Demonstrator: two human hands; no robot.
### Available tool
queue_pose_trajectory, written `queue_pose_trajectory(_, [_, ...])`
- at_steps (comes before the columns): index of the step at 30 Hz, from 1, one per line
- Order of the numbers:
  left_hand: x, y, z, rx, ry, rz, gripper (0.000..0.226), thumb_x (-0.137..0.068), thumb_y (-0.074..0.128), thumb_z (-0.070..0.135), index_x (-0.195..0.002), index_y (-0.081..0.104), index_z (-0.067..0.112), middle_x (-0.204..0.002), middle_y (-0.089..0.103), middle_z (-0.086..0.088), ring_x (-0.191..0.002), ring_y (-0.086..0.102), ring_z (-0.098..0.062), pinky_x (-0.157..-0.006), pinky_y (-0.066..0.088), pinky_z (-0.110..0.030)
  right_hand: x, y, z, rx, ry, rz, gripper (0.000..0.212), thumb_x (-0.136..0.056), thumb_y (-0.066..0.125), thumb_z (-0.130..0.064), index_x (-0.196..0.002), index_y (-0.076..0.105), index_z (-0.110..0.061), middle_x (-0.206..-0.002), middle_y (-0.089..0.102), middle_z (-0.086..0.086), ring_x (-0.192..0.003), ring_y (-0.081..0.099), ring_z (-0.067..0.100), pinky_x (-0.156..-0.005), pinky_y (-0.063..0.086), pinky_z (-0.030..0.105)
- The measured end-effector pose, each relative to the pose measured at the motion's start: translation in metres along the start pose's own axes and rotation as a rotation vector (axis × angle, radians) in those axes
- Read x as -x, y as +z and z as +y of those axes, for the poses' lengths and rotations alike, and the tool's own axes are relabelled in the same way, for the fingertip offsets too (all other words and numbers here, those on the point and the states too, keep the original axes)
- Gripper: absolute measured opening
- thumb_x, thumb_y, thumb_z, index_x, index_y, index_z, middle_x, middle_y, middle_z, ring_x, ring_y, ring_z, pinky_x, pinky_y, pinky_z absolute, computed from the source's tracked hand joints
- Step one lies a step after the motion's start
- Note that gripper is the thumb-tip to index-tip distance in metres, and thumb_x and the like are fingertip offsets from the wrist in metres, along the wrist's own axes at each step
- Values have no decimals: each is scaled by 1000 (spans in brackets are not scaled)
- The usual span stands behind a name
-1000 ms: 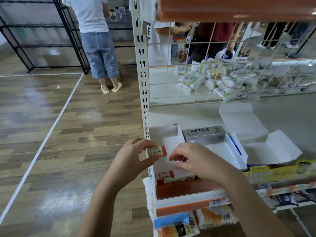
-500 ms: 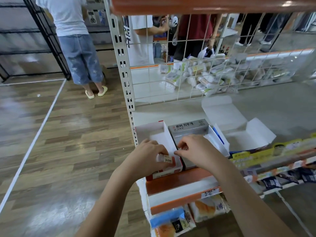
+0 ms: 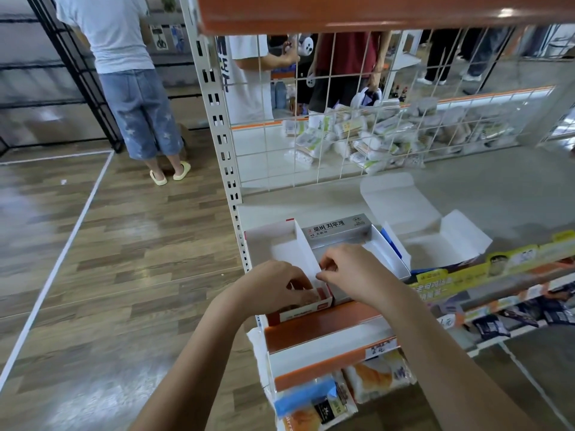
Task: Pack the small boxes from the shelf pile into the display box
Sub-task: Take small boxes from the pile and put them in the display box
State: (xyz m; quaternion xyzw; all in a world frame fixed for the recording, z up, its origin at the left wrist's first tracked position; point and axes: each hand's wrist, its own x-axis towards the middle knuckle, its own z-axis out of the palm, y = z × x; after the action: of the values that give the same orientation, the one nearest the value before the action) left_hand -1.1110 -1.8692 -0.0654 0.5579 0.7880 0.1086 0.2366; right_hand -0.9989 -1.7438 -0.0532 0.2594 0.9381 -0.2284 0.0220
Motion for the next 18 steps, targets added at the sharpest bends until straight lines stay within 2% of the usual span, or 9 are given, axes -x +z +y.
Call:
queue_pose_trajectory(4, [0,-6,3,13,-1,-26,25,-91,56,32,-113,65,24,-109,68,7,-96,60,-8,-86,48,-25,1,1,0,-14,10,-9,20,-89,61,-29,-101,65,-13,-102,65,4,-90,60,18,-77,45,27])
queue_pose_trajectory(8, [-2,-3,5,-10,-16,-27,25,-90,58,25,-114,65,25,-110,67,6,-97,60,-9,-80,46,-18,1,2,1,-23,15,-11,19,-89,60,-27,-100,65,-13,-99,66,4,-90,60,19,-76,45,27])
queue_pose_trajectory(15, [-8,-4,3,-90,-6,-32,25,-88,57,30,-113,64,27,-108,67,9,-93,58,-8,-79,45,-21,1,1,1,-25,-7,-20,22,-90,60,-29,-105,64,-13,-105,65,3,-94,59,17,-80,46,26])
queue_pose_trajectory(18, [-10,-14,5,-122,1,55,29,-90,55,40,-116,60,28,-108,65,12,-94,59,-8,-81,47,-24,0,-11,4,-42,-44,-45,28,-89,61,-30,-113,63,-16,-112,65,0,-100,59,12,-84,46,23])
